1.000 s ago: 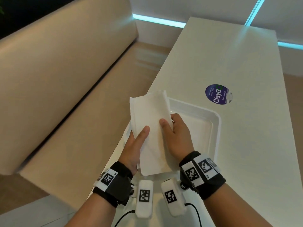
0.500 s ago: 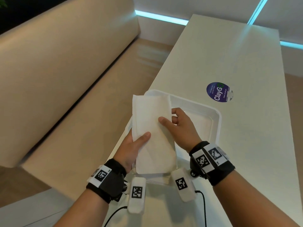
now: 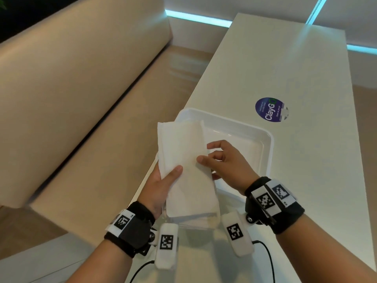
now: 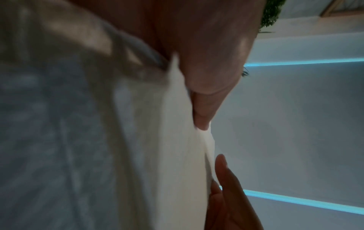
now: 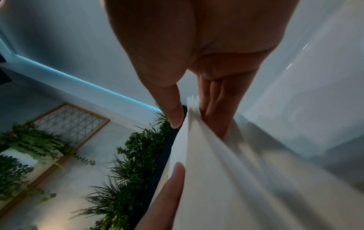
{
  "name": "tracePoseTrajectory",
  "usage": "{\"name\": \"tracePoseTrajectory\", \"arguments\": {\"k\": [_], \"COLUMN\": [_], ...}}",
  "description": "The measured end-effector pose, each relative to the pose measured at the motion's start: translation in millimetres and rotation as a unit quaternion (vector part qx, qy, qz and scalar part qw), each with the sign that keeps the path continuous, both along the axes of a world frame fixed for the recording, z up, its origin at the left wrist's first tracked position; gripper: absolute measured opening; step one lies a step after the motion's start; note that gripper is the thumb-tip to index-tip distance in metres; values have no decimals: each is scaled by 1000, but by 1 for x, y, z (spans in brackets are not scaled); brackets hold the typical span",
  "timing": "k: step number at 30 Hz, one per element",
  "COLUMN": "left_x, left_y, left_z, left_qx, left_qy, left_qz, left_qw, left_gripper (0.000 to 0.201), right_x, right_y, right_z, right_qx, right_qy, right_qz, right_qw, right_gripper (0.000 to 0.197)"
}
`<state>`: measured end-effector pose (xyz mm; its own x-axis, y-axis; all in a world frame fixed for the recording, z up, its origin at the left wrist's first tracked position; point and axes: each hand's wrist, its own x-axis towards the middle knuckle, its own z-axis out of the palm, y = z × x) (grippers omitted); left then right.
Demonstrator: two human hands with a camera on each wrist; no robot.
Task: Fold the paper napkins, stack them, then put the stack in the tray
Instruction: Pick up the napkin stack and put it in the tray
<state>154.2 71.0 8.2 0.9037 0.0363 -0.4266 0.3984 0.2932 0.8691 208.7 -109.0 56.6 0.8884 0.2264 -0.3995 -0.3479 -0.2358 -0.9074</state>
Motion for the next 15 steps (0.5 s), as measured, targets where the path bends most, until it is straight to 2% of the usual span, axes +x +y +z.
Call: {"name": "tracePoseTrajectory", "arguments": {"k": [4,6,11,15], "left_x": [5,9,14,13], "left_y": [-4,-4,9,30], "left_z": [6,7,10,9], "left_qx": [-3,-13,-16,25], "left_qy": [-13,-18,-28,-35], "left_qz": [8,7,0,-2], "left_qw": [1000,1000,999,999], "left_gripper": [50,52,54,51], "right_x": [-1,7,38,54], "right_y": [0,0,0,9], "right_z": [11,18,26,7], "right_qx": [-18,-29,-18,25], "right_qy": [11,-3,-15,75], "right_qz": [74,81,24,-17], "right_qw": [997,996,999,997], "right_gripper": [27,24,22,26]}}
